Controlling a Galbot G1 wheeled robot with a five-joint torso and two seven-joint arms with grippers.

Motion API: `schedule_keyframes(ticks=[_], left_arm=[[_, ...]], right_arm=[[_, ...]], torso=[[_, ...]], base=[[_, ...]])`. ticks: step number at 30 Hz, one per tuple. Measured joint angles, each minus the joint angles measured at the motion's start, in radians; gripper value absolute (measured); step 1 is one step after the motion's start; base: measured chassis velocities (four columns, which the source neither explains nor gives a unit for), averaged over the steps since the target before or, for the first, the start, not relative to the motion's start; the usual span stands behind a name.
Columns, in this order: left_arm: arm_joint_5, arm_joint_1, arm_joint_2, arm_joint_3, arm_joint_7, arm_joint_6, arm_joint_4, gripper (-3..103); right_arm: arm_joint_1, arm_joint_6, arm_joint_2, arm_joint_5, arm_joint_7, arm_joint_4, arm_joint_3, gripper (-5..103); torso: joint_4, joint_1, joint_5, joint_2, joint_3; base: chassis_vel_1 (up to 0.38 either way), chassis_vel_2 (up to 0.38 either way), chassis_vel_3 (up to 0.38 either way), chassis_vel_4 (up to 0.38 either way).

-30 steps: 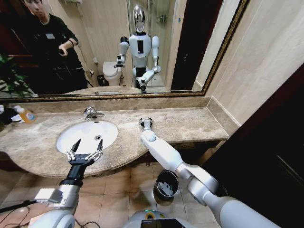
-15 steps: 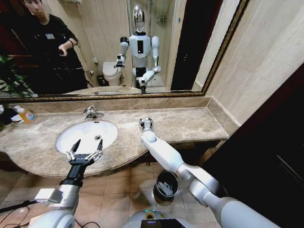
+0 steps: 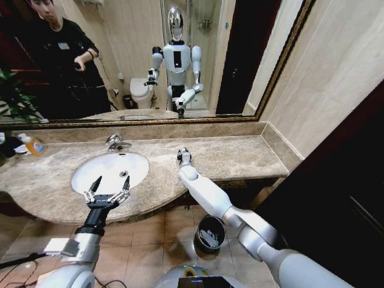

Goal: Pick up the trash from the sink and place it in the trash bin.

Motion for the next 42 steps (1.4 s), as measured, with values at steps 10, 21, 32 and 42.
schedule_keyframes(ticks=[10,21,32,42], left_arm=[[0.0,0.0,0.0,0.0,0.0,0.0,0.0,100],[0.0,0.0,0.0,0.0,0.0,0.0,0.0,100],[0.0,0.0,0.0,0.0,0.001,0.0,0.0,100],[0.0,0.0,0.0,0.0,0.0,0.0,0.0,100]], right_arm=[[-0.011,0.013,-0.01,-0.029,-0.019,0.009,-0.005,3],[-0.085,-0.01,-0.165,-0.025,-0.024,0.288,-0.06,2],[-0.24,0.012,-0.418,-0.011,-0.07,0.634,0.019,2],[-0.594,0.06,-0.67,0.008,-0.327,0.938,0.291,2]], torso=[[-0.0001,0.0,0.0,0.0,0.0],[-0.0001,0.0,0.0,0.0,0.0],[-0.0002,0.0,0.0004,0.0,0.0],[-0.0003,0.0,0.0008,0.0,0.0]], base=[[0.0,0.0,0.0,0.0],[0.0,0.0,0.0,0.0],[0.0,0.0,0.0,0.0],[0.0,0.0,0.0,0.0]])
